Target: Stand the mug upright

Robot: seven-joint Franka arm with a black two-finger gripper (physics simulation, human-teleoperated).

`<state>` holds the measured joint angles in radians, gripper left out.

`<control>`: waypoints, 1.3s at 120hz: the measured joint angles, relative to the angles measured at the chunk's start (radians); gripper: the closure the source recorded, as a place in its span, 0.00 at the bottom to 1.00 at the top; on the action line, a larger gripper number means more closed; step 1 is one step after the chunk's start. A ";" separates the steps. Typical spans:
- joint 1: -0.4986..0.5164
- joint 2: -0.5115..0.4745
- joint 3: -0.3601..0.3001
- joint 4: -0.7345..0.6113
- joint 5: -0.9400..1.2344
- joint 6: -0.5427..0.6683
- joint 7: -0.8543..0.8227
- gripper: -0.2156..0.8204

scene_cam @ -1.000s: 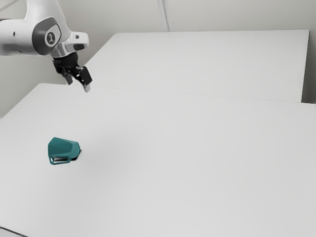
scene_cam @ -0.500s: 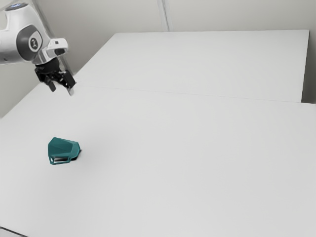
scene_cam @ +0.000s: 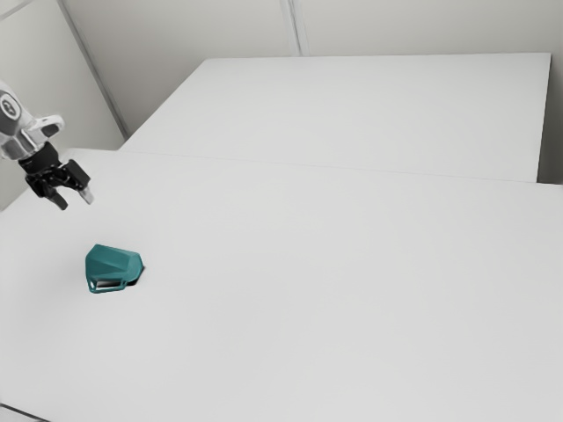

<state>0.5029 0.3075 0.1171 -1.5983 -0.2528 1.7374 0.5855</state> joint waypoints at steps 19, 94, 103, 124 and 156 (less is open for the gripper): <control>0.061 0.082 -0.010 0.041 -0.069 -0.082 0.075 0.21; 0.232 0.291 -0.117 0.124 -0.146 -0.206 0.258 0.21; 0.232 0.303 -0.118 0.128 -0.160 -0.204 0.271 0.21; 0.231 0.313 -0.117 0.116 -0.210 -0.190 0.294 0.21; 0.231 0.315 -0.114 0.094 -0.282 -0.181 0.310 0.28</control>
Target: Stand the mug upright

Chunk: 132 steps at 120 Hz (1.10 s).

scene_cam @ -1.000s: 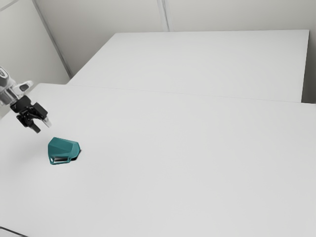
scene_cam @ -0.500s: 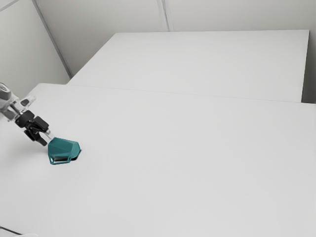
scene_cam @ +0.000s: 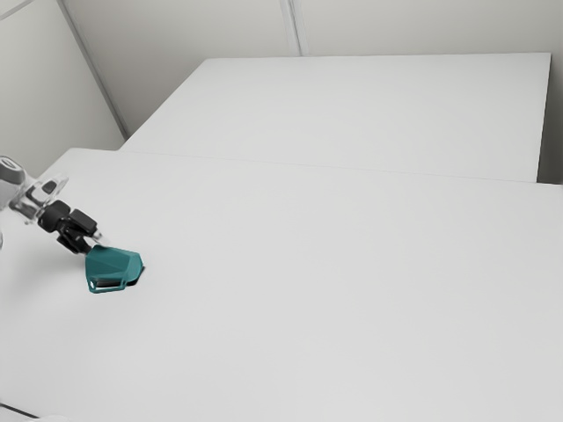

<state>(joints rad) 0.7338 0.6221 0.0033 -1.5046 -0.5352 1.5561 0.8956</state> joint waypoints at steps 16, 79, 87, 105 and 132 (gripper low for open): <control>0.002 0.000 0.001 -0.014 -0.027 0.002 0.003 0.37; 0.016 -0.009 0.004 -0.029 -0.105 -0.029 0.009 0.81; 0.017 -0.009 0.004 -0.030 -0.109 -0.033 0.010 0.85; 0.016 -0.011 0.001 -0.030 -0.115 -0.041 0.010 0.92; 0.010 -0.038 0.001 -0.037 -0.122 -0.051 0.008 0.96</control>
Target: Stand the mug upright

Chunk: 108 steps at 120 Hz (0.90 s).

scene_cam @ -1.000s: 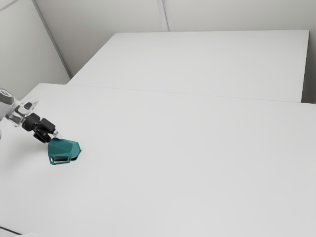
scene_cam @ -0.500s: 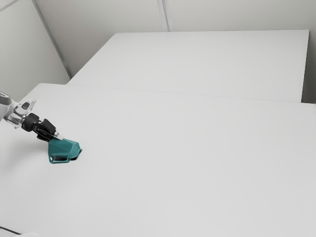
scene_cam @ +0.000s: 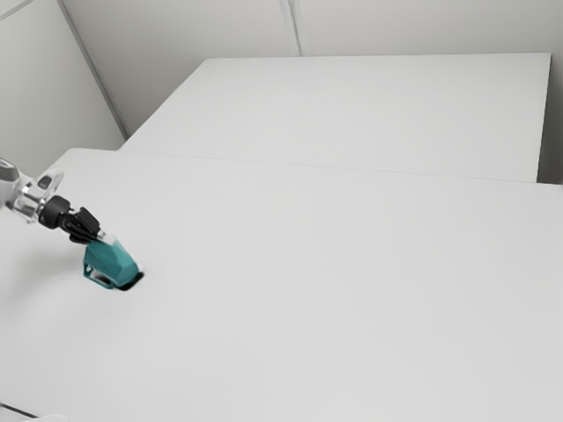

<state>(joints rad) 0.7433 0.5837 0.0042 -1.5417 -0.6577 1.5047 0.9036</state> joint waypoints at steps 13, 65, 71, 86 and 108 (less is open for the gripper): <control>-0.009 -0.028 0.001 -0.019 -0.003 -0.006 -0.007 0.97; -0.114 -0.184 0.033 -0.116 0.035 -0.017 -0.062 0.97; -0.142 -0.207 0.042 -0.131 0.047 -0.011 -0.070 0.97; -0.242 -0.271 0.079 -0.189 0.067 0.036 -0.091 0.97; -0.412 -0.345 0.123 -0.262 0.100 0.166 -0.132 0.97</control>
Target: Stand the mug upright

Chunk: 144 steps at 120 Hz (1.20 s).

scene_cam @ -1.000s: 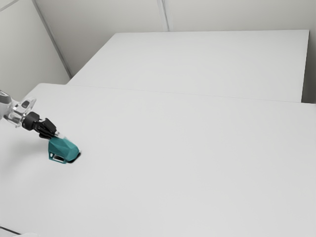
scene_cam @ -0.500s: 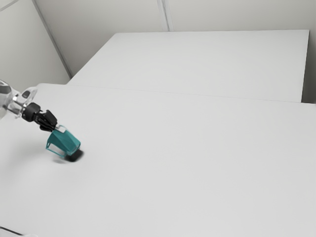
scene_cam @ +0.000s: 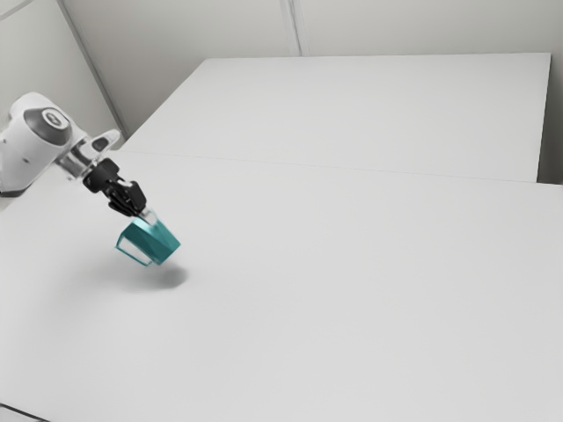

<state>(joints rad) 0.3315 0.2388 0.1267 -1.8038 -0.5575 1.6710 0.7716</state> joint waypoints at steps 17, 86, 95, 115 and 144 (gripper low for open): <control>-0.123 -0.020 0.007 -0.012 0.107 0.122 -0.054 0.97; -0.478 0.038 0.081 0.003 0.482 0.444 -0.318 0.97; -0.496 0.065 0.082 0.024 0.499 0.476 -0.335 0.97; -0.527 0.124 0.082 0.085 0.548 0.519 -0.356 0.97; -0.515 0.185 0.080 0.137 0.579 0.543 -0.351 0.97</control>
<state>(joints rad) -0.1830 0.4236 0.2071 -1.6669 0.0211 2.2138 0.4205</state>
